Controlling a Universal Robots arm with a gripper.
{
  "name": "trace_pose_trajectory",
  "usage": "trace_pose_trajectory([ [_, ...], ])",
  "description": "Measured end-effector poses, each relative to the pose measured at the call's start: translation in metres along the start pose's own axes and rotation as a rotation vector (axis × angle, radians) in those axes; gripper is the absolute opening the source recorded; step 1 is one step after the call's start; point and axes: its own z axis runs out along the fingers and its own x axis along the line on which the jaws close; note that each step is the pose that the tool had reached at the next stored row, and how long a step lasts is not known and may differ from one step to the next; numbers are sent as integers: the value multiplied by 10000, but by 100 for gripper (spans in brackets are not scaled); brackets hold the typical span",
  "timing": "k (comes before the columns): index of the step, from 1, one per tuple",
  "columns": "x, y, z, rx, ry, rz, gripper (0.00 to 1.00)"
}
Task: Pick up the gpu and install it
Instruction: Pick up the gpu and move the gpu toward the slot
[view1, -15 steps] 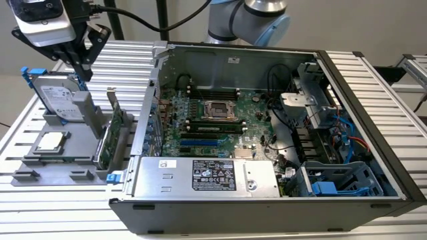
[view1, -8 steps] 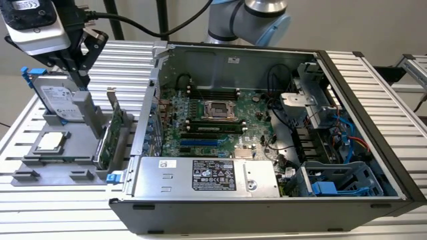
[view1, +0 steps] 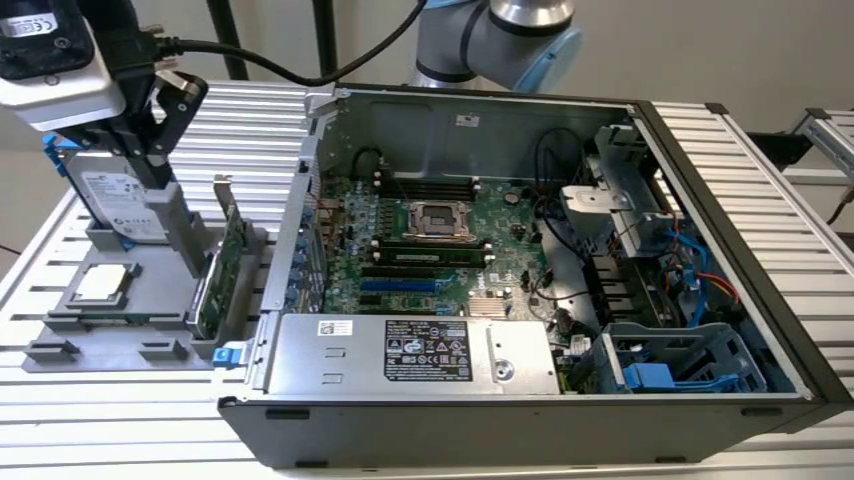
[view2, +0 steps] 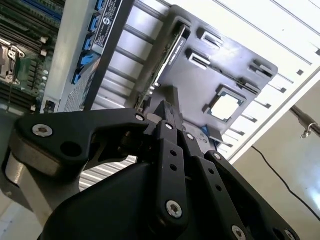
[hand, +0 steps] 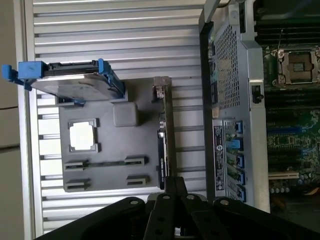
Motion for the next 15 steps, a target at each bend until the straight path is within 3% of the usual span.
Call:
trace_pose_trajectory([
  [4,52,-24,-3,0,-1,0,0],
  [15,57,-25,-2,0,0,-5,0],
])
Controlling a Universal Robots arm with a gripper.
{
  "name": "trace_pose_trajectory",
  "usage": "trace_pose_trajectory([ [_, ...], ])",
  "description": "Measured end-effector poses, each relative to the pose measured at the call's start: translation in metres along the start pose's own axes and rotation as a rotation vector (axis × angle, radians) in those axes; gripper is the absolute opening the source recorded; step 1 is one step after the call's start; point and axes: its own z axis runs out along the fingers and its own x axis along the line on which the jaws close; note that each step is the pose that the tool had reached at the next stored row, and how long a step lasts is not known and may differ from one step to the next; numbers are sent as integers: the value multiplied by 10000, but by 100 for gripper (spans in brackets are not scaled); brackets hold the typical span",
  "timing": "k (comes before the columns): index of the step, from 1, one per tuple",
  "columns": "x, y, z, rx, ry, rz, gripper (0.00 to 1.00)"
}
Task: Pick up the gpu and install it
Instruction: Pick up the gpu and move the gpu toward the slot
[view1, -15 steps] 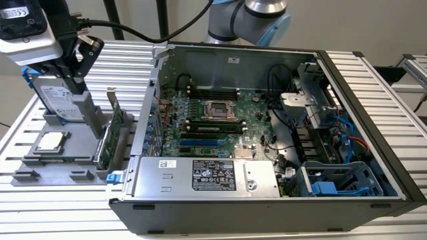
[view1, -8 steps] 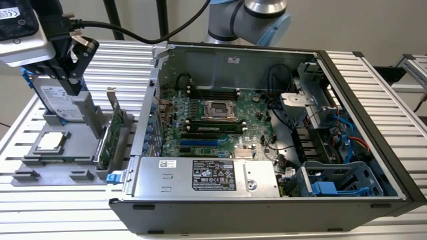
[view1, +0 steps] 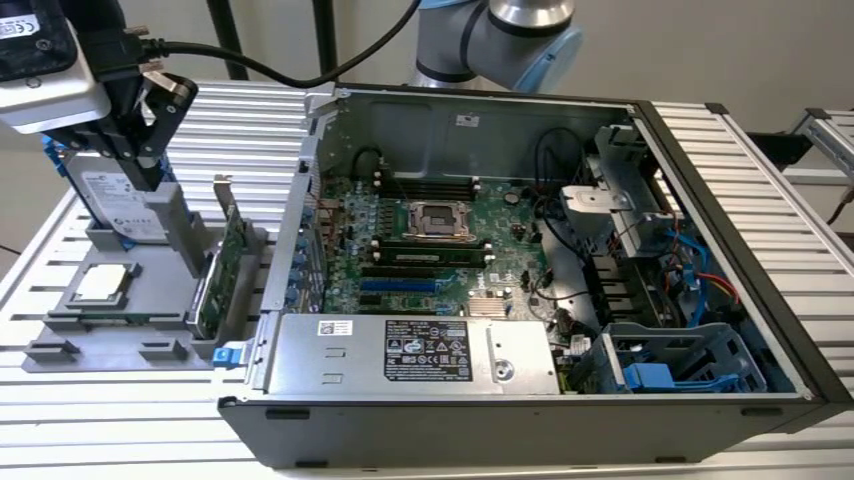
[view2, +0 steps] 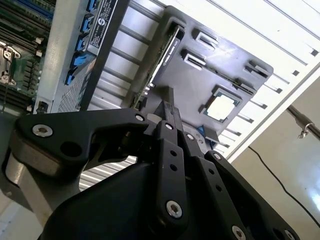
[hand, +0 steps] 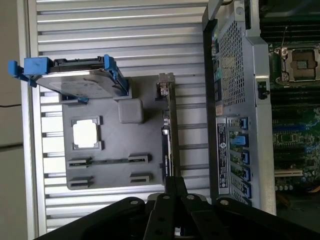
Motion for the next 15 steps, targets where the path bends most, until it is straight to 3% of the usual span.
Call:
trace_pose_trajectory([
  [5,0,0,0,0,0,-1,0],
  [6,0,0,0,0,0,-1,100],
  [15,1,0,0,0,0,-5,100],
])
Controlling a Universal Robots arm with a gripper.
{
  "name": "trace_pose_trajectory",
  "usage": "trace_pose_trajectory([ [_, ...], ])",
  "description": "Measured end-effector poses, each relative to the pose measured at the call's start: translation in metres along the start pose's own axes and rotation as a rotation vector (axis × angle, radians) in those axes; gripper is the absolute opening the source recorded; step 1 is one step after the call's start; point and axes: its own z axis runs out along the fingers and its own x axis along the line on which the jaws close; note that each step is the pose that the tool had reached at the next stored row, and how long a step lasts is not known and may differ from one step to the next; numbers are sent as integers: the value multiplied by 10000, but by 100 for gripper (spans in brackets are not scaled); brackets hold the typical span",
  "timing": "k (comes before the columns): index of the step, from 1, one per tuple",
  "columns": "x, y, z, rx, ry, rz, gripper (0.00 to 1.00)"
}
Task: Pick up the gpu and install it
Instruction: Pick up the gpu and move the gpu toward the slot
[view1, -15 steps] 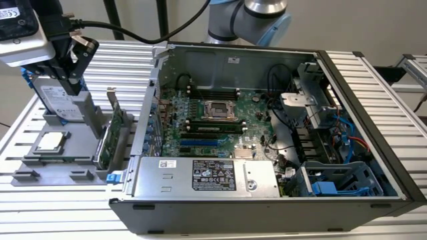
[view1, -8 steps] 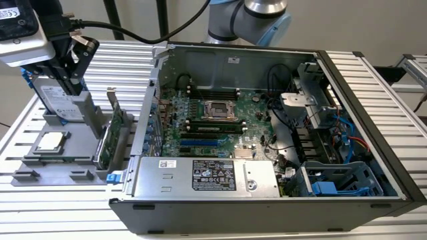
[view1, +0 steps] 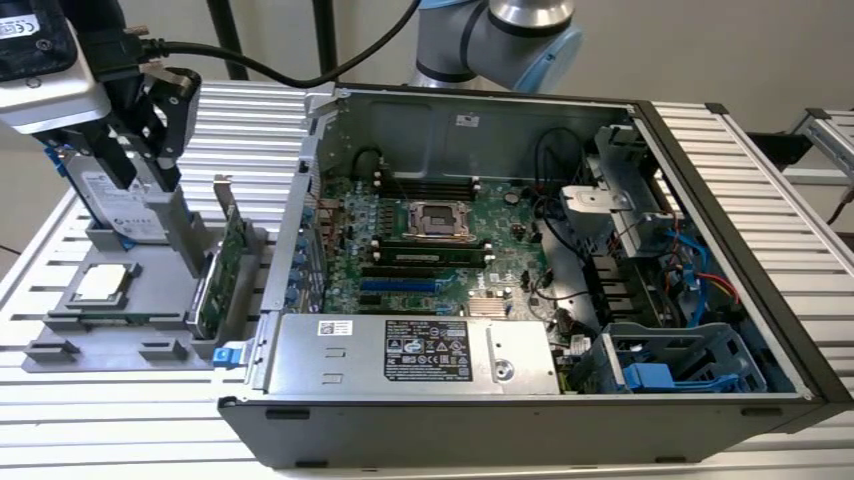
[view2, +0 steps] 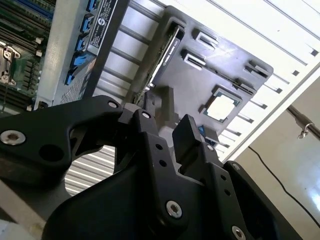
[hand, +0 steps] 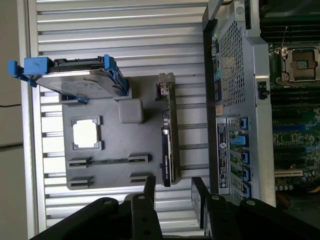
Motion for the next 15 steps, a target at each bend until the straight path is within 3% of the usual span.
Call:
trace_pose_trajectory([
  [15,2,-9,114,-1,1,0,100],
])
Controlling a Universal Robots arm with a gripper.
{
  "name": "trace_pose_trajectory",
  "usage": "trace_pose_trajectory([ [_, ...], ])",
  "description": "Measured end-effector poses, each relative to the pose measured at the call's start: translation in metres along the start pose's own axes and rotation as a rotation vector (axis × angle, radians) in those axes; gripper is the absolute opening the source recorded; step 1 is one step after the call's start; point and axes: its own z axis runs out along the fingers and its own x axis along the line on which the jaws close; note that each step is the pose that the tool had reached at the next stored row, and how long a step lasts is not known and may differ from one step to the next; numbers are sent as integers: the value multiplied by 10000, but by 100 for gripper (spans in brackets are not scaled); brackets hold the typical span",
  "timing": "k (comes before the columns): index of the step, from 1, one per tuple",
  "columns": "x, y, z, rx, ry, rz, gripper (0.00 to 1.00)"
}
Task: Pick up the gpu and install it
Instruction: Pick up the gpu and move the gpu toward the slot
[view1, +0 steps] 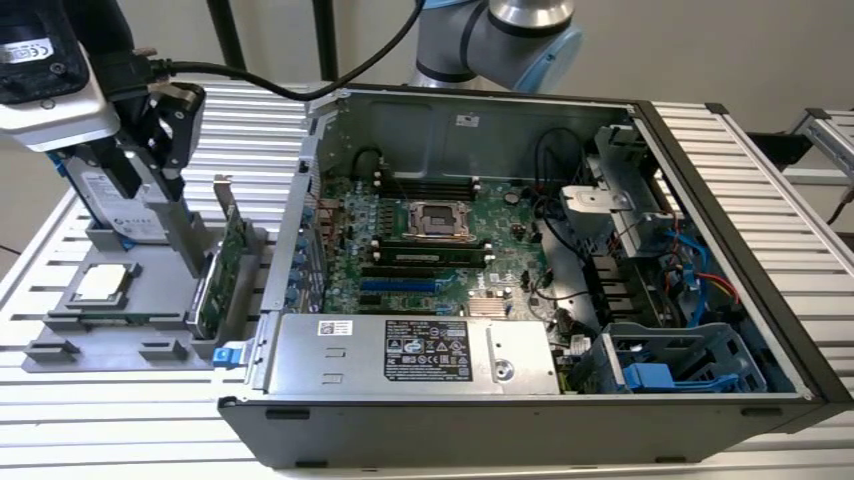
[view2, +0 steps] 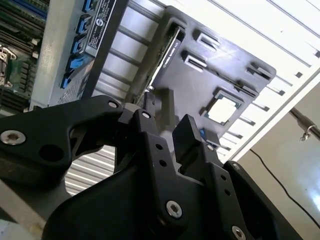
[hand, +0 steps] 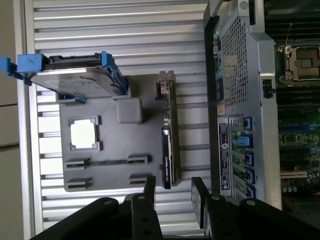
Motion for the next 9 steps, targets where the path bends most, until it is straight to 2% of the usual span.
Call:
trace_pose_trajectory([
  [9,1,-6,75,0,0,0,100],
])
